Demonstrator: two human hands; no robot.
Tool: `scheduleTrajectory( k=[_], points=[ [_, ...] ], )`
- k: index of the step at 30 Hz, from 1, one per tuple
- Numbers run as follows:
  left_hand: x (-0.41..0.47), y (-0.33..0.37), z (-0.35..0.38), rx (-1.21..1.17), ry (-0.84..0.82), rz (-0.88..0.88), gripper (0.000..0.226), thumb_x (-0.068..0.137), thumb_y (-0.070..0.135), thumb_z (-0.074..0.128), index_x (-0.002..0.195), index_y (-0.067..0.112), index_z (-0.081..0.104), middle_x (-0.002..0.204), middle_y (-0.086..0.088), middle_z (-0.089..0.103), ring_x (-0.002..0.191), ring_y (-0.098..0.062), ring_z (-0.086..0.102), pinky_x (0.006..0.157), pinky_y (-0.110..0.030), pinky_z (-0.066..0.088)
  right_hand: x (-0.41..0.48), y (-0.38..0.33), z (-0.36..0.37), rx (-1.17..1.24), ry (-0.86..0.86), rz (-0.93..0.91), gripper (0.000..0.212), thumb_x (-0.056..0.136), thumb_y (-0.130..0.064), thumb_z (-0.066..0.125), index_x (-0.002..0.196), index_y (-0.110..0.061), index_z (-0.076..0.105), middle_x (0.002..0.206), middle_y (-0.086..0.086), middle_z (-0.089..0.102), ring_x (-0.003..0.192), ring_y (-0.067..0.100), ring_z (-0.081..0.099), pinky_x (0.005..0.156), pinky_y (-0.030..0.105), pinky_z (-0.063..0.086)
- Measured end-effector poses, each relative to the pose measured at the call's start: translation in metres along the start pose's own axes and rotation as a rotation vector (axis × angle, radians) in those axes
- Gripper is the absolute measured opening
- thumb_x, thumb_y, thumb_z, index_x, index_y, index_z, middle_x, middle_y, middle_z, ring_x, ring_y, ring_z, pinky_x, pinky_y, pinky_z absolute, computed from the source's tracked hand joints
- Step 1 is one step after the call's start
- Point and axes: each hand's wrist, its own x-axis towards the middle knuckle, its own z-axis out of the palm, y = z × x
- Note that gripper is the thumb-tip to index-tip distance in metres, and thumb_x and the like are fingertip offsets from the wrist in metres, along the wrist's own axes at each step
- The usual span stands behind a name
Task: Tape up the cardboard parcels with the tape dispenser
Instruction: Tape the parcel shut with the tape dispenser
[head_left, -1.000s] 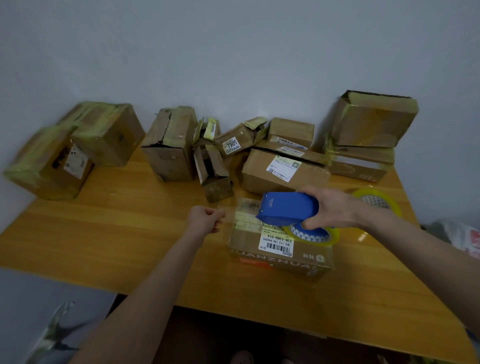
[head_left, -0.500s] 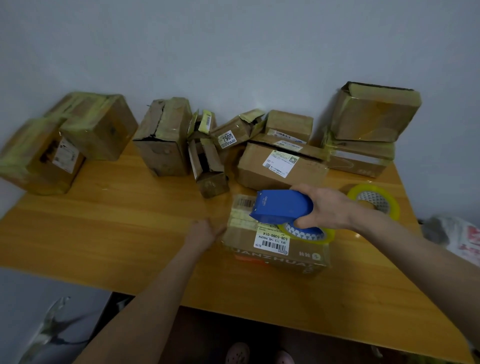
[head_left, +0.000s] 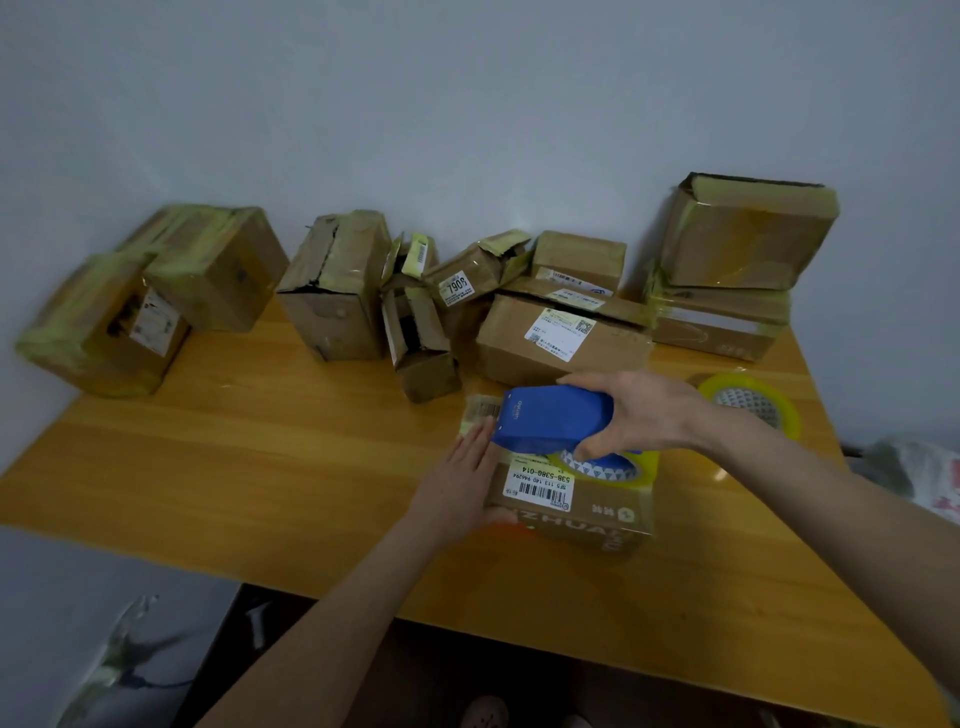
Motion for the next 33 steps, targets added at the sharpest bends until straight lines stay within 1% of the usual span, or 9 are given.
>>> scheduleTrajectory(
  k=[7, 10, 12, 16, 18, 22, 24, 29, 33],
  points=[
    [-0.003, -0.006, -0.003, -0.014, -0.049, -0.012, 0.105, 0.085, 0.060, 0.052, 0.148, 0.015, -0.019, 0.154, -0.004, -0.026, 0.144, -0.017, -0.019, 0.121, -0.037, 0.000, -0.024, 0.035, -0.020, 0.047, -0.084, 0.026, 0.058, 0.067, -0.051, 0.073, 0.119, -0.051, 0.046, 0.101, -0.014, 0.060, 0.091, 0.013, 0.056, 0.077, 0.036, 0.052],
    [-0.003, -0.005, -0.004, 0.006, -0.048, -0.001, 0.106, 0.085, 0.061, 0.051, 0.148, 0.014, -0.019, 0.150, -0.003, -0.029, 0.145, -0.018, -0.018, 0.121, -0.038, 0.004, -0.056, 0.068, -0.028, 0.097, -0.113, 0.089, 0.057, 0.058, -0.054, 0.069, 0.110, -0.055, 0.046, 0.098, -0.019, 0.059, 0.086, 0.003, 0.055, 0.070, 0.024, 0.046],
    [-0.002, -0.005, -0.003, 0.000, -0.032, 0.003, 0.106, 0.084, 0.061, 0.052, 0.149, 0.015, -0.018, 0.150, -0.001, -0.029, 0.145, -0.017, -0.017, 0.121, -0.038, 0.005, -0.075, 0.085, -0.026, 0.130, -0.127, 0.146, 0.066, 0.053, -0.055, 0.064, 0.115, -0.055, 0.041, 0.102, -0.022, 0.054, 0.088, 0.001, 0.054, 0.071, 0.020, 0.041],
    [-0.003, -0.004, -0.001, -0.049, 0.001, 0.021, 0.104, 0.083, 0.058, 0.058, 0.143, 0.032, -0.024, 0.153, 0.000, -0.027, 0.146, -0.019, -0.014, 0.119, -0.040, 0.006, -0.090, 0.105, -0.006, 0.161, -0.174, 0.189, 0.062, 0.058, -0.049, 0.069, 0.113, -0.054, 0.041, 0.108, -0.016, 0.054, 0.097, 0.011, 0.055, 0.083, 0.033, 0.047],
    [-0.001, 0.001, -0.002, -0.032, 0.012, 0.014, 0.105, 0.081, 0.060, 0.059, 0.138, 0.039, -0.026, 0.157, -0.005, -0.021, 0.146, -0.023, -0.012, 0.118, -0.041, 0.005, -0.088, 0.109, 0.008, 0.100, -0.199, 0.206, 0.068, 0.067, -0.043, 0.072, 0.127, -0.046, 0.040, 0.112, -0.007, 0.056, 0.100, 0.018, 0.056, 0.087, 0.041, 0.050],
    [0.003, 0.033, 0.004, 0.064, 0.025, -0.084, 0.117, 0.077, 0.069, 0.056, 0.143, 0.020, -0.028, 0.154, -0.014, -0.026, 0.143, -0.030, -0.020, 0.110, -0.039, -0.013, -0.084, 0.113, 0.017, 0.084, -0.200, 0.254, 0.075, 0.072, -0.038, 0.073, 0.137, -0.041, 0.036, 0.113, -0.004, 0.056, 0.098, 0.019, 0.056, 0.082, 0.036, 0.050],
    [0.011, 0.060, 0.007, 0.082, 0.040, -0.019, 0.117, 0.079, 0.071, 0.051, 0.145, 0.011, -0.025, 0.153, -0.012, -0.027, 0.143, -0.028, -0.021, 0.111, -0.041, -0.014, -0.082, 0.113, 0.017, 0.053, -0.209, 0.253, 0.076, 0.071, -0.039, 0.072, 0.137, -0.042, 0.036, 0.110, -0.005, 0.057, 0.094, 0.018, 0.056, 0.076, 0.032, 0.048],
    [0.035, 0.107, 0.004, 0.113, 0.062, 0.166, 0.107, 0.083, 0.075, 0.038, 0.142, 0.011, -0.023, 0.154, -0.009, -0.024, 0.144, -0.023, -0.021, 0.115, -0.045, -0.014, -0.077, 0.102, 0.027, -0.174, -0.174, 0.192, 0.070, 0.068, -0.063, 0.067, 0.127, -0.038, 0.039, 0.105, -0.009, 0.061, 0.092, 0.018, 0.059, 0.072, 0.035, 0.054],
    [0.037, 0.101, 0.007, 0.164, 0.040, 0.191, 0.105, 0.083, 0.077, 0.031, 0.141, 0.010, -0.026, 0.152, -0.009, -0.029, 0.142, -0.023, -0.025, 0.117, -0.044, -0.012, -0.087, 0.114, 0.041, 0.081, -0.146, 0.215, 0.070, 0.071, -0.044, 0.073, 0.132, -0.038, 0.038, 0.105, -0.008, 0.060, 0.093, 0.017, 0.058, 0.078, 0.040, 0.055]
  ],
)
